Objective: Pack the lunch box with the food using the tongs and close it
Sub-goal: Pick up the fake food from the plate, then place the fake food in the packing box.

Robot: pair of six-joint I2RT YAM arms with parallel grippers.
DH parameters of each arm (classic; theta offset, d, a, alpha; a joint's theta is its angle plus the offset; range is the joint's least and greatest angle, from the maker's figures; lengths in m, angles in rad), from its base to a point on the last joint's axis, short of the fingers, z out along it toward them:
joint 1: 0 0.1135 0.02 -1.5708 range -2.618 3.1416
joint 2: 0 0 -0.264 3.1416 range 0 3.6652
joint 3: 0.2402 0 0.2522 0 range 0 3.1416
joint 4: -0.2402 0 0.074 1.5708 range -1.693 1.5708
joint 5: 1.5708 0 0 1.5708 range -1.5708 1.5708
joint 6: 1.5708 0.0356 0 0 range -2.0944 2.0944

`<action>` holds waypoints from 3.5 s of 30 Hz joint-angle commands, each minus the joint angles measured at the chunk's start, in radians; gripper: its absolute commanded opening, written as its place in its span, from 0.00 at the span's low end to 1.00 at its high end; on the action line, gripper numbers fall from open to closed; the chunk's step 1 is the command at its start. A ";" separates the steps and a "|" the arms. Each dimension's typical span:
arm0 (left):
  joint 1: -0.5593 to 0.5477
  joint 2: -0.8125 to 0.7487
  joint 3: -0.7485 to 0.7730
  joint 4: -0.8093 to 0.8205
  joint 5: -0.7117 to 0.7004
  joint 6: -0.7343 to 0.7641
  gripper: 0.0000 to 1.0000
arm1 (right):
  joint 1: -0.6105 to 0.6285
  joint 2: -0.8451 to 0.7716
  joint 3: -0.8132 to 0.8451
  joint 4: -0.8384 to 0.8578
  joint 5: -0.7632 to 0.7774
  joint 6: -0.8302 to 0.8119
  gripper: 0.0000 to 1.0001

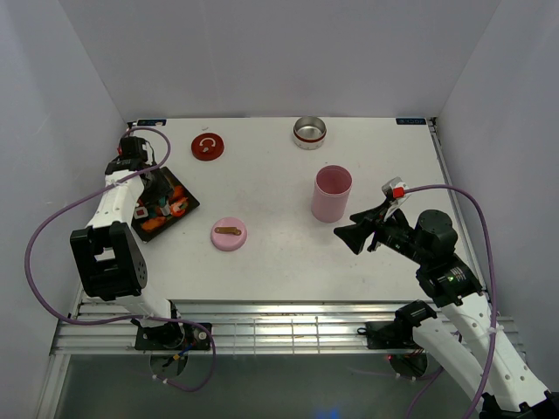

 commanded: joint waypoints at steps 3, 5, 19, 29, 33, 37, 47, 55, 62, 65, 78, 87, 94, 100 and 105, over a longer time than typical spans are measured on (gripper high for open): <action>0.004 -0.005 0.004 0.025 0.014 -0.005 0.53 | 0.004 -0.003 0.008 0.028 0.004 -0.012 0.72; 0.004 -0.007 0.004 0.024 0.011 -0.005 0.53 | 0.004 -0.001 0.008 0.028 0.005 -0.014 0.72; 0.004 -0.051 0.027 0.015 -0.004 -0.003 0.42 | 0.004 -0.001 0.007 0.028 0.008 -0.012 0.72; 0.003 -0.108 0.061 0.002 -0.027 0.001 0.39 | 0.004 0.004 0.008 0.028 0.015 -0.012 0.72; 0.003 -0.127 0.075 -0.010 -0.036 0.006 0.39 | 0.004 0.007 0.008 0.028 0.019 -0.014 0.72; 0.003 -0.150 0.081 -0.016 -0.043 0.012 0.39 | 0.006 0.013 0.008 0.028 0.021 -0.014 0.72; -0.052 -0.220 0.106 -0.018 -0.012 0.027 0.37 | 0.004 0.019 0.020 0.026 0.034 -0.017 0.72; -0.273 -0.232 0.177 -0.027 -0.018 -0.026 0.36 | 0.004 0.017 0.054 -0.010 0.090 -0.026 0.72; -0.471 -0.193 0.302 -0.021 -0.030 -0.068 0.34 | 0.004 -0.018 0.077 -0.049 0.137 -0.020 0.72; -0.572 -0.164 0.354 -0.019 -0.059 -0.085 0.34 | 0.004 -0.038 0.076 -0.063 0.153 -0.007 0.72; -0.943 -0.079 0.411 0.070 -0.173 -0.117 0.34 | 0.004 -0.092 0.096 -0.133 0.193 0.011 0.72; -1.108 -0.042 0.365 0.185 -0.260 -0.112 0.33 | 0.004 -0.115 0.099 -0.178 0.223 0.003 0.72; -1.163 -0.001 0.284 0.286 -0.308 -0.099 0.33 | 0.004 -0.147 0.099 -0.191 0.246 -0.004 0.72; -1.188 -0.005 0.175 0.366 -0.354 -0.092 0.33 | 0.004 -0.168 0.103 -0.202 0.260 -0.012 0.72; -1.194 -0.030 0.057 0.472 -0.360 -0.089 0.34 | 0.004 -0.167 0.090 -0.188 0.257 -0.012 0.72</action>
